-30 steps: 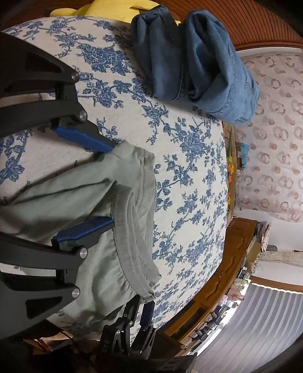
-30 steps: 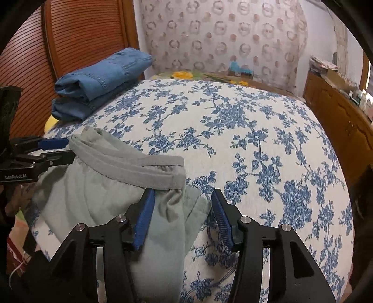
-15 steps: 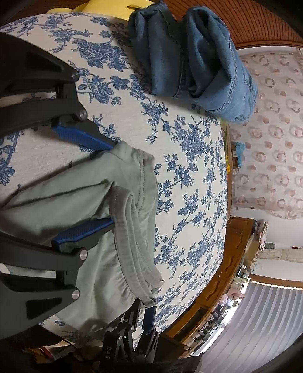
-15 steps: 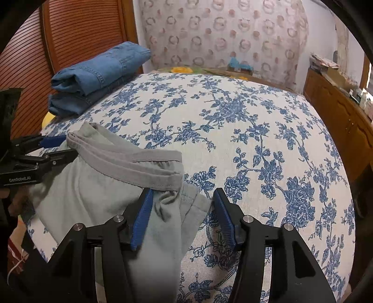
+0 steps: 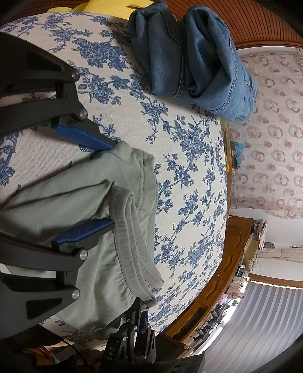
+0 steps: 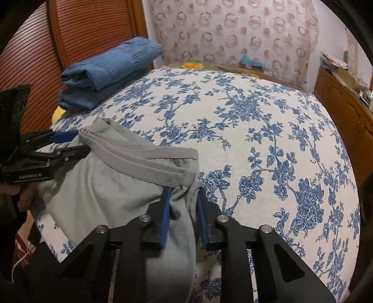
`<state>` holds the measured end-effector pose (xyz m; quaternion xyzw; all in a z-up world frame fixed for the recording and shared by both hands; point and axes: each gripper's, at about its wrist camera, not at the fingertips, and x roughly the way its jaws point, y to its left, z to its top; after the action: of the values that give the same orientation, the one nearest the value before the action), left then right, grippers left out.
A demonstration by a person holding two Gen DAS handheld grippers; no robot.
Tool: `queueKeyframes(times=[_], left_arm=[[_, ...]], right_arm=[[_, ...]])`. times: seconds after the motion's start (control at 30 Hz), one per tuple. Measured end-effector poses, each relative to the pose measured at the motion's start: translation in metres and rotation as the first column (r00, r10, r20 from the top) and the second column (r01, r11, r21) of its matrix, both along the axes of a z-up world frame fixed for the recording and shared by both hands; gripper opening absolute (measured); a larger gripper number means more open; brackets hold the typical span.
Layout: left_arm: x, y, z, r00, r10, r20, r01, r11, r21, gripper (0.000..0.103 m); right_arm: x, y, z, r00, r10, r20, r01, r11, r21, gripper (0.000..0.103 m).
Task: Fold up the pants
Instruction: 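Lower both grippers onto the folded shorts edge and close on it, then lift the folded shorts with both grippers and carry them toward the blue jeans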
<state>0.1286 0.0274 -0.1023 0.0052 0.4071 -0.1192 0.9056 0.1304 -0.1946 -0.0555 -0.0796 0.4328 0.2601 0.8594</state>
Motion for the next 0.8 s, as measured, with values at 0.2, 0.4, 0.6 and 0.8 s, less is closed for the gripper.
queueKeyframes(times=[0.2,0.4,0.6,0.8], left_arm=[[0.000,0.006,0.002,1.000,-0.001,-0.007,0.000,0.998,-0.061,0.045],[-0.005,0.002,0.007,0.999,-0.041,0.013,0.042,0.996,-0.075,0.019],[-0.024,0.001,0.029,0.994,-0.035,0.105,0.045,0.994,-0.095,0.015],[-0.038,-0.001,0.055,0.983,-0.028,0.179,0.048,0.993,-0.106,0.014]], right_arm=[[-0.001,0.000,0.001,1.000,0.000,0.012,0.000,1.000,0.005,0.012],[-0.007,0.000,0.005,0.999,0.007,0.036,-0.007,1.000,0.017,0.009],[-0.018,0.001,0.017,0.997,0.002,0.081,-0.005,0.999,0.038,0.008],[-0.031,0.001,0.043,0.987,-0.002,0.161,-0.009,0.998,0.066,0.008]])
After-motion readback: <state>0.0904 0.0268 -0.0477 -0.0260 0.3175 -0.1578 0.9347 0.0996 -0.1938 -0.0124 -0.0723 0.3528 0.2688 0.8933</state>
